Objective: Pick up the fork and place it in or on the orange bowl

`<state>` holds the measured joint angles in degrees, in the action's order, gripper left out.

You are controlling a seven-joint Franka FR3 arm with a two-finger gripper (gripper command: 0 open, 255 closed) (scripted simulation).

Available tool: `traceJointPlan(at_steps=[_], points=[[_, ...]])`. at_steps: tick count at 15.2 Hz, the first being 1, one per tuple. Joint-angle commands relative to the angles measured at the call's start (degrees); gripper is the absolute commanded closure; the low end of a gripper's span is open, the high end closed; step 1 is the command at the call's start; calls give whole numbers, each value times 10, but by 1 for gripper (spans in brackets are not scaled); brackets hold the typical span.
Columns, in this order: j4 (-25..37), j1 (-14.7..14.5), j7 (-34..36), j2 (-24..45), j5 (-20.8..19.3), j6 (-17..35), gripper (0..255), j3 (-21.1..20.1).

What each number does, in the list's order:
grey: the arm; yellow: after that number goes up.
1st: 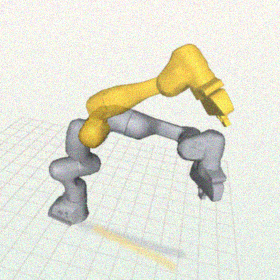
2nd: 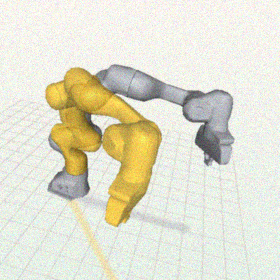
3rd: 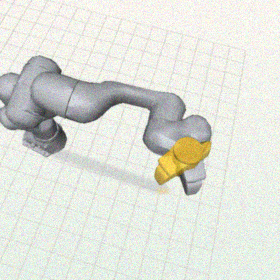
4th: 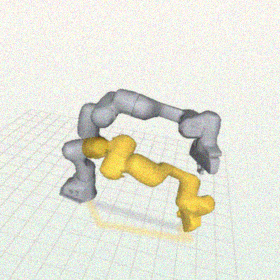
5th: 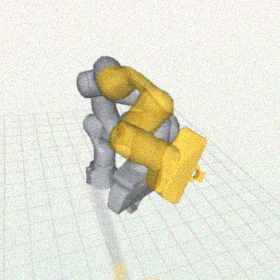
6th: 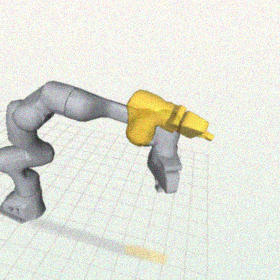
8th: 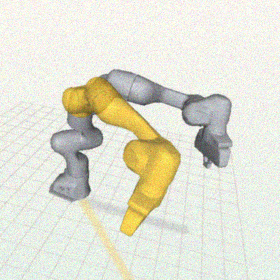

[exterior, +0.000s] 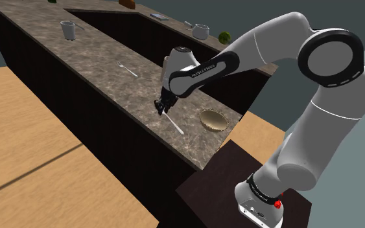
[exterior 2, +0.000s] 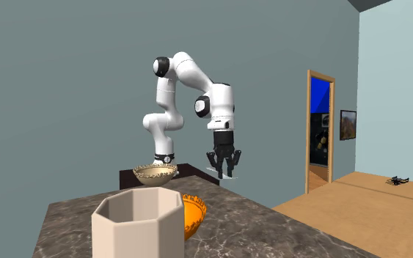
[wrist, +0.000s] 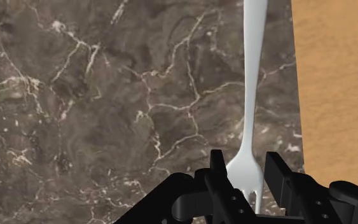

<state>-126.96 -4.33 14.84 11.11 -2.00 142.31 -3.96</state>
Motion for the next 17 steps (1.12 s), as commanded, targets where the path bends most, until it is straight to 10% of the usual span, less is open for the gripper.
traceJointPlan(at_steps=[1, 17], points=[[5, 1, -2, -10, 2, -15, 255, 0], [56, 8, -22, -67, 12, -123, 255, 4]])
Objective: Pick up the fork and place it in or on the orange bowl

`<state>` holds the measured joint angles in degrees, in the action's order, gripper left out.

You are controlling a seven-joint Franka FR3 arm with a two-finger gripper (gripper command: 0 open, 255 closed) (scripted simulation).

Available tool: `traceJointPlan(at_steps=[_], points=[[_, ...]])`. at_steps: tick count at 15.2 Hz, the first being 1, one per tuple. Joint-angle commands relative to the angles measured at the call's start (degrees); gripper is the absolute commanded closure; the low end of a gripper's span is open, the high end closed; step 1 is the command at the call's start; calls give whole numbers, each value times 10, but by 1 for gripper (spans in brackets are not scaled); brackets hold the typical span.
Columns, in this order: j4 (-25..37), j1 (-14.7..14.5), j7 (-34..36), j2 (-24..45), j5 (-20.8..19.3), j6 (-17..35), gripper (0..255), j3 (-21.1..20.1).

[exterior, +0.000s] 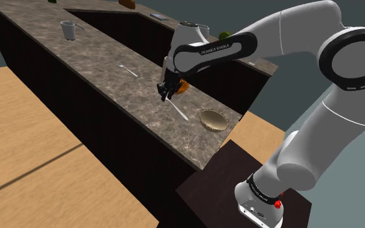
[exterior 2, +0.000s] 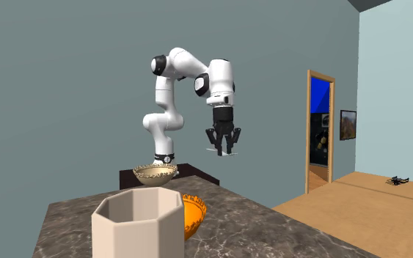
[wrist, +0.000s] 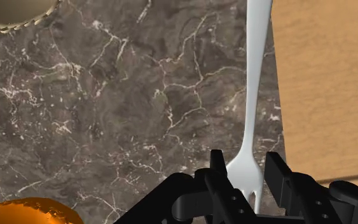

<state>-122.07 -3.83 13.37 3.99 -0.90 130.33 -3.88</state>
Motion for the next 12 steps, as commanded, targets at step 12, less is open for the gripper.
traceJointPlan(at_steps=[12], points=[[212, 82, -145, 149, 21, -64, 255, 52]])
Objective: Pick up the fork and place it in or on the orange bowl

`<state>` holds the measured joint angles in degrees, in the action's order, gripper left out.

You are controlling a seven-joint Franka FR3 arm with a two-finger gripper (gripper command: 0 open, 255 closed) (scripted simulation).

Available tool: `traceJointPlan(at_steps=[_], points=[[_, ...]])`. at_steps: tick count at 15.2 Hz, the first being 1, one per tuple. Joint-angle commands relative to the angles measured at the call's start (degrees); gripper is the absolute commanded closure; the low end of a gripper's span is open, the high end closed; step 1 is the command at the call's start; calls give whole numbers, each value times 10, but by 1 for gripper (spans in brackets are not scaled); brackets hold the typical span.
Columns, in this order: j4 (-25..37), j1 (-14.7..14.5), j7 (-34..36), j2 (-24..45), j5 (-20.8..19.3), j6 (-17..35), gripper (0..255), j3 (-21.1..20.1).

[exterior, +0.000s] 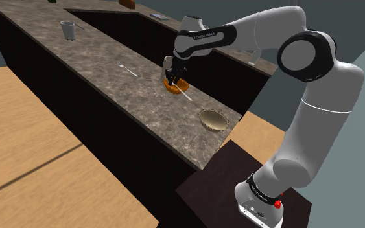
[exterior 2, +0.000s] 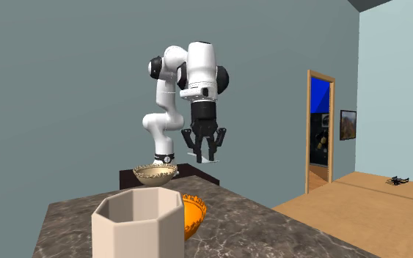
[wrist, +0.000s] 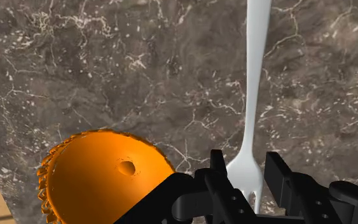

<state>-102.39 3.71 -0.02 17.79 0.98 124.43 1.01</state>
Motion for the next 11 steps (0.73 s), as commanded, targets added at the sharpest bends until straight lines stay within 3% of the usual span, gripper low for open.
traceJointPlan(at_steps=[1, 7, 11], points=[[38, 13, -21, 26, 4, -12, 255, 5], [199, 55, -75, 129, 17, -71, 255, 17], [347, 84, -104, 219, 24, -131, 255, 20]])
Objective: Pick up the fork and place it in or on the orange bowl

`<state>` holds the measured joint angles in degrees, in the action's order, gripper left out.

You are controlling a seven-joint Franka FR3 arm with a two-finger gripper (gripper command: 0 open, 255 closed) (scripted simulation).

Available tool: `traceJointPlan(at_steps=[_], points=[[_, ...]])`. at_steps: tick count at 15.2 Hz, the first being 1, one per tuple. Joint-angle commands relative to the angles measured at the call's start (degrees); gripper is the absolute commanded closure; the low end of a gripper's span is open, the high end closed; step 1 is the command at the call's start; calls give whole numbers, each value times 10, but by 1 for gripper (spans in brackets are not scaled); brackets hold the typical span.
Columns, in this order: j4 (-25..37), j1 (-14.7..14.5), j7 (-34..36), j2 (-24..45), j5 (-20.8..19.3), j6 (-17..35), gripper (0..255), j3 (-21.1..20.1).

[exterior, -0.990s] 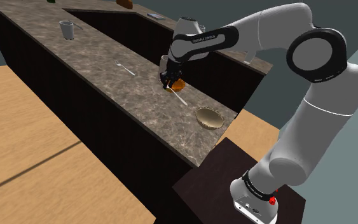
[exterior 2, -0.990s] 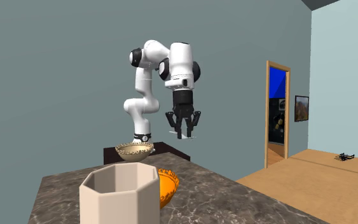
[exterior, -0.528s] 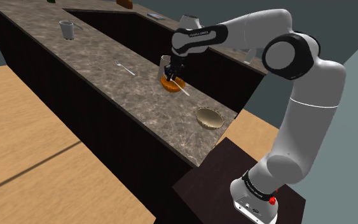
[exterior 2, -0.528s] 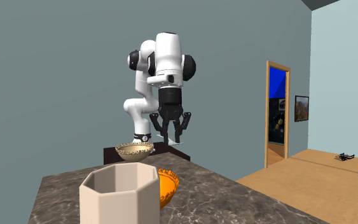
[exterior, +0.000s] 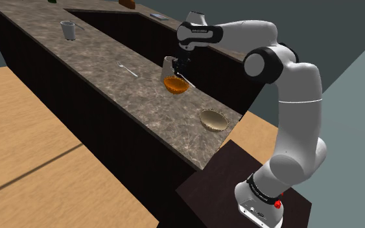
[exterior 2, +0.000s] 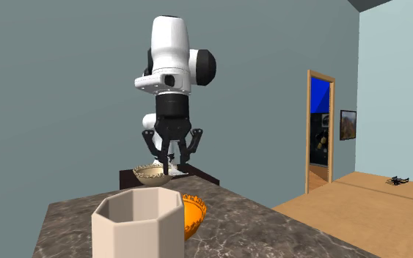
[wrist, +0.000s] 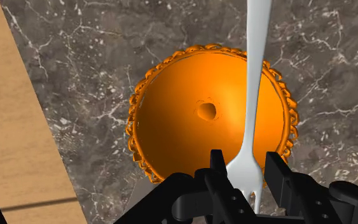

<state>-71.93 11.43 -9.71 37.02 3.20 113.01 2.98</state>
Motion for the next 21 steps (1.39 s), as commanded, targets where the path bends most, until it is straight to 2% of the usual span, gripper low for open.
traceJointPlan(at_steps=[1, 15, 21], points=[[75, 12, -11, 46, 3, -30, 255, 1], [15, 12, -15, 74, 5, 59, 255, -1], [15, 12, -15, 74, 5, 58, 255, -1]])
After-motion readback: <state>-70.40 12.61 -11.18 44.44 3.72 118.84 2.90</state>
